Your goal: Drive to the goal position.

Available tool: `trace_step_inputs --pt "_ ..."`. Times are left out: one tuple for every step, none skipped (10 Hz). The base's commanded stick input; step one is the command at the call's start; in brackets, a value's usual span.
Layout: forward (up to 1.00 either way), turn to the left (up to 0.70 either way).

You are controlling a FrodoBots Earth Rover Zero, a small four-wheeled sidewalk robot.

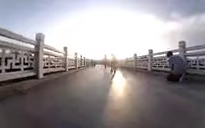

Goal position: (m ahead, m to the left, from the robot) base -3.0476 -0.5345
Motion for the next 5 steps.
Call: trace_step_inputs --pt "0.45 0.00" --pt "0.45 0.00" --pt "0.45 0.00" --pt "0.45 0.00" --pt "0.45 0.00"
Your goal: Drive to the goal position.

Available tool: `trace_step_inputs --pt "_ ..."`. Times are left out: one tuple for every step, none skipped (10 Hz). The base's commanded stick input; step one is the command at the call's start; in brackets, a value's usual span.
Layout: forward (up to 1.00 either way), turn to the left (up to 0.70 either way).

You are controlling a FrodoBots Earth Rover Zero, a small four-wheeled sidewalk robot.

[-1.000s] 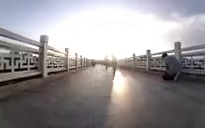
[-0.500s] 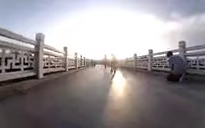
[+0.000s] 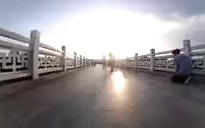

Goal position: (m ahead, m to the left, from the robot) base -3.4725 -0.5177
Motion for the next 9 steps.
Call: trace_step_inputs --pt "0.45 0.00" --pt "0.45 0.00" --pt "0.45 0.00" --pt "0.45 0.00" --pt "0.45 0.00" --pt "0.45 0.00" --pt "0.45 0.00" --pt "0.45 0.00" --pt "0.45 0.00"
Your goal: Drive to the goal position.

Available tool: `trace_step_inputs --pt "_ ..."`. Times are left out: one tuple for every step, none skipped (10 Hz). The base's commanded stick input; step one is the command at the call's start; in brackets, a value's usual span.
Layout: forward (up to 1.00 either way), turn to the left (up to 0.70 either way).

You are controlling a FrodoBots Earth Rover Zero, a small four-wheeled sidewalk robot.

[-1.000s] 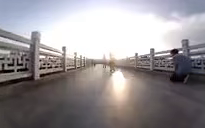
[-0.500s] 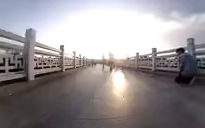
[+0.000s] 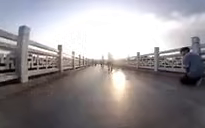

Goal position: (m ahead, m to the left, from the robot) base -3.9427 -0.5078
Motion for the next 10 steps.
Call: trace_step_inputs --pt "0.45 0.00" --pt "0.45 0.00" --pt "0.45 0.00" --pt "0.45 0.00" --pt "0.45 0.00" --pt "0.45 0.00" --pt "0.45 0.00" --pt "0.45 0.00" --pt "0.45 0.00" --pt "0.45 0.00"
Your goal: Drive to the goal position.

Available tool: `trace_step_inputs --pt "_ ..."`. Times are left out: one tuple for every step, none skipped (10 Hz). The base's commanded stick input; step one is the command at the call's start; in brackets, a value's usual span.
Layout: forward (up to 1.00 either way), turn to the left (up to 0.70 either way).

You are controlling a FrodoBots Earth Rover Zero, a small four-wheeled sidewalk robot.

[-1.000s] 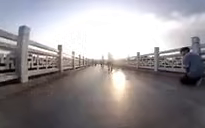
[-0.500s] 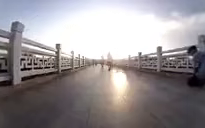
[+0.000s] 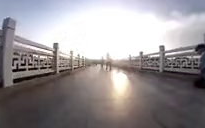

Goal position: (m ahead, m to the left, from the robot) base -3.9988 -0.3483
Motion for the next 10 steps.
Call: trace_step_inputs --pt "0.45 0.00" --pt "0.45 0.00" --pt "0.45 0.00" --pt "0.45 0.00" --pt "0.17 0.00" --pt "0.00 0.00" --pt "0.00 -0.13" --pt "0.00 -0.36" --pt "0.00 -0.45" --pt "0.00 -0.45"
